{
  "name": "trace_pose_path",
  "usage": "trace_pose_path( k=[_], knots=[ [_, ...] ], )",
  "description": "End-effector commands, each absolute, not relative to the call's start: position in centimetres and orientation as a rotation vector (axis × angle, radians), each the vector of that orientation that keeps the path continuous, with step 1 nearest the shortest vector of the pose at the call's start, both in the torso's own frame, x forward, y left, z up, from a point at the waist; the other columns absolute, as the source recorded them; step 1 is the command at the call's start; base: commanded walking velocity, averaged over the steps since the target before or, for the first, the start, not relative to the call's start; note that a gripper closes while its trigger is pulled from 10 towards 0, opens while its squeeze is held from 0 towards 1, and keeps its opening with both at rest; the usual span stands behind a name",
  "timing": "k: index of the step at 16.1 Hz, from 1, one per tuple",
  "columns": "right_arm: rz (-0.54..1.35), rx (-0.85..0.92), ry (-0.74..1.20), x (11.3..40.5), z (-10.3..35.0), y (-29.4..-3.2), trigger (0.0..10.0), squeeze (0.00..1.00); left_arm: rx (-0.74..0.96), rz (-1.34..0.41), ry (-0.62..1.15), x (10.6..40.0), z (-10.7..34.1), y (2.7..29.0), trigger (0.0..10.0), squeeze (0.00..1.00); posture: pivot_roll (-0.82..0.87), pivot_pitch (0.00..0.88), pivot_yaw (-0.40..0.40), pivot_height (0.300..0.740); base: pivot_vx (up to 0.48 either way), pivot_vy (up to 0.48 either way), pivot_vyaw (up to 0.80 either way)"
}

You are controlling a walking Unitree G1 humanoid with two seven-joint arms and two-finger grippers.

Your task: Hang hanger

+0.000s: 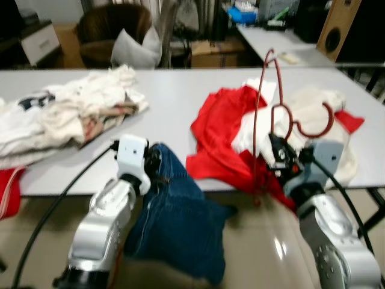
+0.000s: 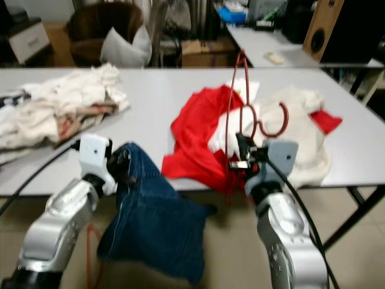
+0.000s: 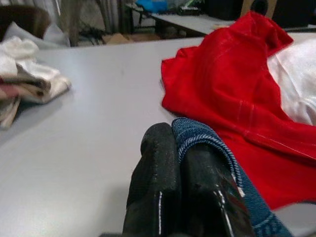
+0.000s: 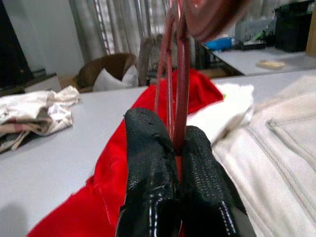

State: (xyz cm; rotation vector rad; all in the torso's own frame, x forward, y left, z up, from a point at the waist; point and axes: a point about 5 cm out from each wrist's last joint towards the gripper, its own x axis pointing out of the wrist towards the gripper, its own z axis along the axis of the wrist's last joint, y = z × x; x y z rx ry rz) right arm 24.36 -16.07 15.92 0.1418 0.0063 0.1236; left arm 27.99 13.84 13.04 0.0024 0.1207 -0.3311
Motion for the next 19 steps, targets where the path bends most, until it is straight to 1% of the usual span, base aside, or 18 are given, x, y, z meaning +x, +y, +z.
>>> trace_pose_path(
  k=[1, 3, 5, 9, 10, 12, 14, 15, 16, 18, 19],
  knots=[
    [0.133, 0.122, -0.004, 24.3, 16.3, -16.1, 10.0, 0.0, 0.0, -0.328, 0.073, 28.1, 13.9, 13.8, 10.0, 0.0, -0.12, 0.0, 0.033, 0.74, 0.0, 0.0, 0.0],
    [0.168, 0.099, 0.005, 24.3, 16.4, -16.1, 10.0, 0.0, -0.026, -0.377, 0.06, 27.8, 14.3, 13.4, 10.0, 0.0, -0.12, 0.0, 0.033, 0.74, 0.0, 0.0, 0.0],
    [0.25, 0.036, 0.017, 24.2, 16.6, -16.3, 10.0, 0.0, 0.021, -0.426, 0.031, 27.9, 15.0, 13.2, 10.0, 0.0, -0.12, 0.0, 0.032, 0.74, 0.0, 0.0, 0.0],
    [0.396, -0.055, 0.02, 23.5, 17.9, -17.5, 10.0, 0.0, -0.002, -0.452, -0.069, 29.2, 18.1, 13.6, 10.0, 0.0, -0.12, 0.0, 0.037, 0.74, 0.0, 0.0, 0.0],
    [0.448, -0.086, 0.016, 23.2, 18.6, -18.0, 10.0, 0.0, -0.019, -0.454, -0.104, 29.6, 19.4, 13.8, 10.0, 0.0, -0.12, 0.0, 0.038, 0.74, 0.27, 0.0, 0.0],
    [0.567, -0.156, -0.004, 22.4, 20.5, -19.3, 10.0, 0.0, -0.056, -0.48, -0.206, 31.2, 23.2, 14.1, 10.0, 0.0, -0.12, 0.0, 0.028, 0.74, 0.343, 0.0, 0.0],
    [0.707, -0.193, -0.02, 21.1, 22.2, -20.0, 10.0, 0.0, 0.014, -0.49, -0.253, 33.3, 25.8, 14.4, 10.0, 0.0, -0.11, 0.0, 0.018, 0.74, 0.362, 0.0, 0.0],
    [0.762, -0.197, -0.025, 20.6, 22.8, -20.3, 10.0, 0.0, 0.054, -0.457, -0.252, 34.4, 26.7, 14.8, 10.0, 0.0, -0.11, 0.0, 0.019, 0.74, 0.375, 0.0, 0.0],
    [0.784, -0.198, -0.028, 20.4, 23.0, -20.4, 10.0, 0.0, 0.07, -0.437, -0.26, 35.0, 27.1, 15.1, 10.0, 0.0, -0.11, 0.0, 0.02, 0.74, 0.375, 0.0, 0.0],
    [0.871, -0.209, -0.018, 19.6, 23.6, -20.2, 10.0, 0.0, 0.092, -0.358, -0.252, 37.1, 28.9, 16.2, 10.0, 0.0, -0.12, 0.0, 0.027, 0.74, 0.382, 0.0, 0.0],
    [0.888, -0.208, -0.004, 19.5, 23.5, -20.1, 10.0, 0.0, 0.103, -0.346, -0.255, 37.6, 29.2, 16.3, 10.0, 0.0, -0.12, 0.0, 0.027, 0.74, 0.39, 0.0, 0.0]
  ],
)
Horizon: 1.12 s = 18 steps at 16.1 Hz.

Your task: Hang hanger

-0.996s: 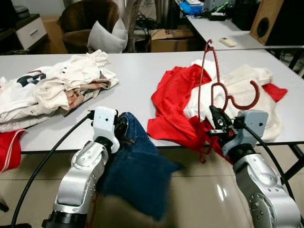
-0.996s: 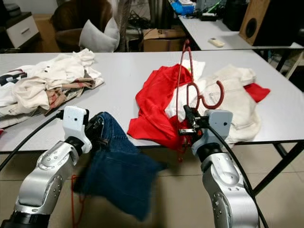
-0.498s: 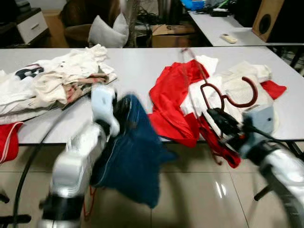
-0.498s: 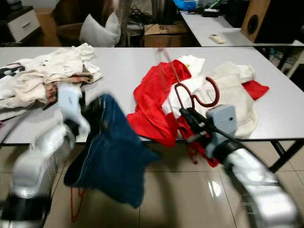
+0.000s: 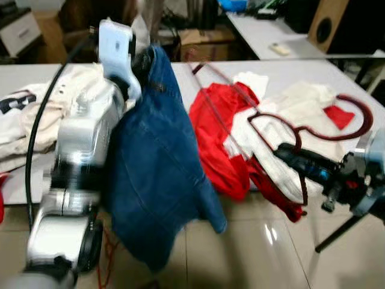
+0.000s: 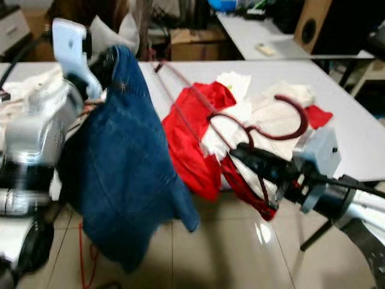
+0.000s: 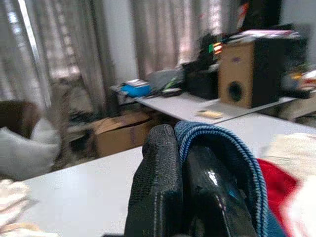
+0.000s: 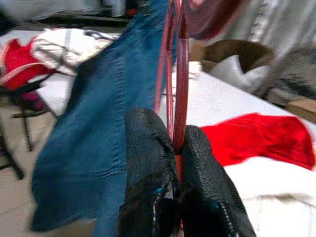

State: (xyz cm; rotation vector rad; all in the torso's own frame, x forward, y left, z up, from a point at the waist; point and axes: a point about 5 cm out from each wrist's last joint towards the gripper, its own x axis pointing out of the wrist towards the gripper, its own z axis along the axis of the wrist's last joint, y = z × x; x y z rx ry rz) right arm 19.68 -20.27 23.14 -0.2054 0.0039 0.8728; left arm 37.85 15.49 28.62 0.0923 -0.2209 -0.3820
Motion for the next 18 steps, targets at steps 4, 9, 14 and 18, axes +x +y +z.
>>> trace_pose_path(
  k=[4, 9, 14, 18],
  knots=[
    [0.966, -0.243, 0.107, 19.2, 21.9, -19.1, 10.0, 0.0, 0.121, -0.345, -0.32, 38.9, 31.6, 16.3, 10.0, 0.0, -0.11, 0.0, 0.02, 0.74, 0.39, 0.0, 0.0],
    [0.958, -0.279, 0.101, 20.8, 21.8, -18.1, 10.0, 0.0, 0.088, -0.473, -0.386, 38.8, 33.7, 14.8, 10.0, 0.0, -0.11, 0.0, 0.017, 0.74, 0.393, 0.0, 0.0],
    [0.82, -0.331, 0.079, 25.5, 22.5, -16.8, 10.0, 0.0, 0.107, -0.675, -0.431, 37.3, 35.0, 12.0, 10.0, 0.0, -0.1, 0.0, 0.013, 0.74, 0.223, 0.0, 0.0],
    [0.575, -0.347, 0.095, 29.3, 23.1, -17.8, 10.0, 0.0, 0.06, -0.78, -0.522, 35.6, 36.5, 11.4, 10.0, 0.0, -0.1, 0.0, 0.006, 0.74, 0.0, 0.0, 0.0]
  ],
)
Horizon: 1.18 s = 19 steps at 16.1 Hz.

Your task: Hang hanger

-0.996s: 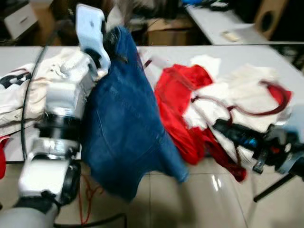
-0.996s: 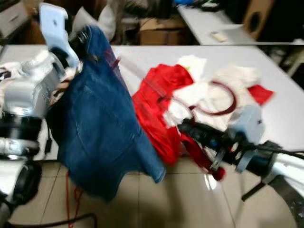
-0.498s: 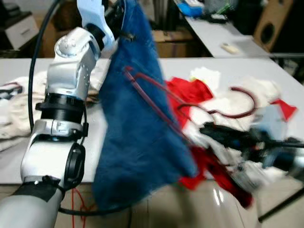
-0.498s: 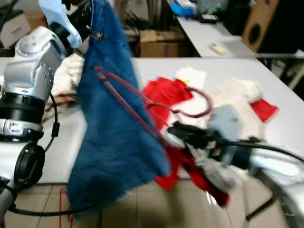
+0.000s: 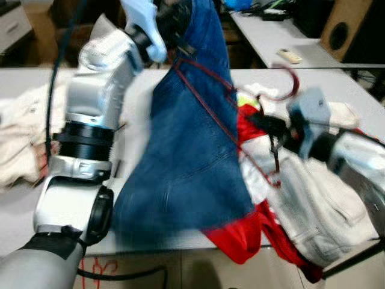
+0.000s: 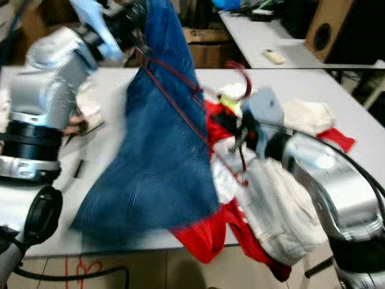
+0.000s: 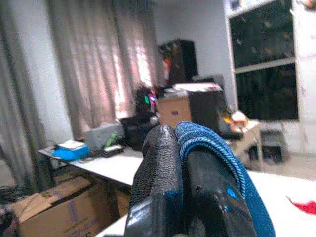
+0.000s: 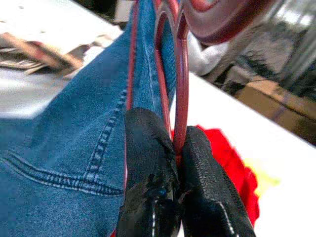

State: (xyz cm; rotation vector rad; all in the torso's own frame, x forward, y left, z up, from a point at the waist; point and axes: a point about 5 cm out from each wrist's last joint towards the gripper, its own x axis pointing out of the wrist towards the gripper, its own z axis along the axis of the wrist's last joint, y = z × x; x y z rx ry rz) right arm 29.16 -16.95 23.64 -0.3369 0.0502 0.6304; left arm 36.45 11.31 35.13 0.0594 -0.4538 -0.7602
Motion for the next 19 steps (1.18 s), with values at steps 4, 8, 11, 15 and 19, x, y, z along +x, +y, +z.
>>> trace_pose_path(
  k=[4, 8, 11, 15, 19],
  knots=[
    [0.233, -0.424, -0.055, 32.4, 26.3, -20.7, 10.0, 0.0, -0.115, -0.746, -0.674, 34.8, 39.3, 12.3, 10.0, 0.0, -0.09, 0.0, 0.004, 0.74, 0.0, 0.0, 0.0],
    [0.233, -0.434, -0.084, 32.2, 26.8, -21.0, 10.0, 0.0, -0.074, -0.684, -0.51, 36.3, 35.6, 12.6, 10.0, 0.0, -0.1, 0.0, 0.005, 0.74, 0.0, 0.0, 0.0],
    [0.354, -0.439, 0.028, 30.3, 23.9, -20.4, 10.0, 0.0, 0.107, -0.609, -0.212, 37.6, 27.6, 11.9, 10.0, 0.0, -0.11, 0.0, 0.017, 0.74, 0.0, 0.0, 0.0],
    [0.687, -0.441, 0.121, 25.0, 23.0, -21.3, 10.0, 0.0, 0.204, -0.602, 0.01, 36.5, 20.5, 11.5, 10.0, 0.0, -0.11, 0.0, 0.025, 0.74, 0.0, 0.0, 0.0],
    [0.867, -0.485, 0.156, 20.9, 24.9, -23.7, 10.0, 0.0, 0.337, -0.583, 0.122, 36.6, 16.3, 12.1, 10.0, 0.0, -0.13, 0.0, 0.035, 0.74, 0.0, 0.0, 0.0]
  ],
)
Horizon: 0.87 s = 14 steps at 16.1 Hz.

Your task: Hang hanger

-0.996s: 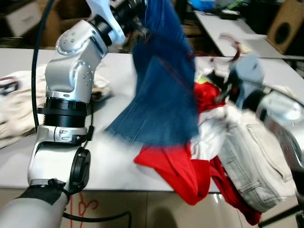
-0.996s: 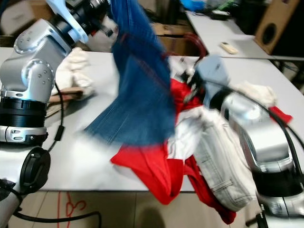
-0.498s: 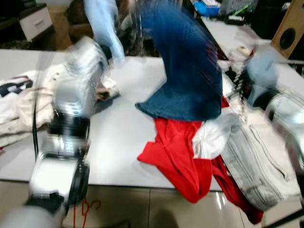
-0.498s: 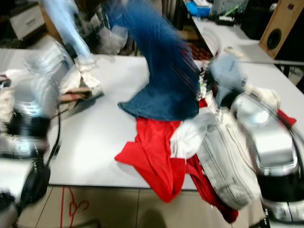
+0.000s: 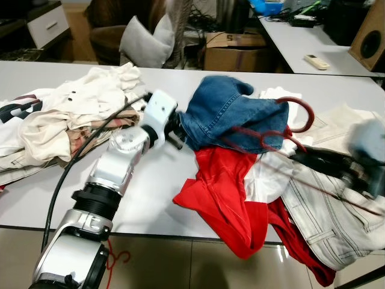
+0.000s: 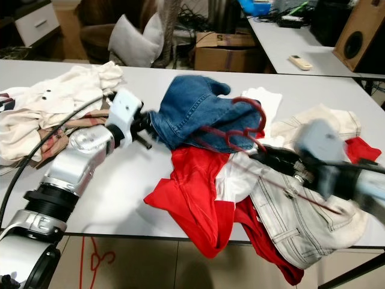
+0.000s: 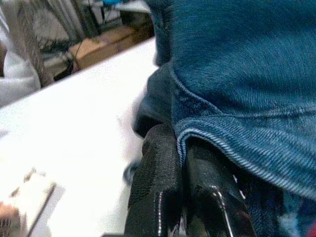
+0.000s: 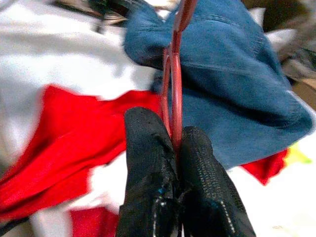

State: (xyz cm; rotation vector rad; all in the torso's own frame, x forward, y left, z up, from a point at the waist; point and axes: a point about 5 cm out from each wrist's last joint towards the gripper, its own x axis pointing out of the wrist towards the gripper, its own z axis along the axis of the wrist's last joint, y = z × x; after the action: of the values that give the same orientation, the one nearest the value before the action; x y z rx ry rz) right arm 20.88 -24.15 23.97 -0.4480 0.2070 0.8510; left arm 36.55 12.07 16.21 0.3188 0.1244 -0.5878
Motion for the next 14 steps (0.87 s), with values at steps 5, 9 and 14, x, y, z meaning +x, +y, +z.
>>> trace_pose_path(
  k=[5, 9, 14],
  knots=[
    [0.871, -0.46, 0.12, 19.0, 27.2, -25.5, 10.0, 0.0, 0.359, -0.542, 0.184, 36.6, 13.8, 12.7, 10.0, 0.0, -0.14, 0.0, 0.05, 0.74, 0.0, 0.0, 0.0],
    [0.874, -0.363, -0.004, 19.0, 28.3, -25.5, 10.0, 0.0, 0.4, -0.549, 0.176, 37.1, 14.2, 13.1, 10.0, 0.0, -0.14, 0.0, 0.047, 0.74, 0.0, 0.0, 0.0],
    [0.804, -0.186, -0.282, 19.5, 31.4, -26.5, 10.0, 0.0, 0.36, -0.649, 0.264, 35.5, 11.8, 12.9, 10.0, 1.0, -0.12, 0.0, 0.041, 0.74, 0.0, 0.0, 0.0]
  ],
)
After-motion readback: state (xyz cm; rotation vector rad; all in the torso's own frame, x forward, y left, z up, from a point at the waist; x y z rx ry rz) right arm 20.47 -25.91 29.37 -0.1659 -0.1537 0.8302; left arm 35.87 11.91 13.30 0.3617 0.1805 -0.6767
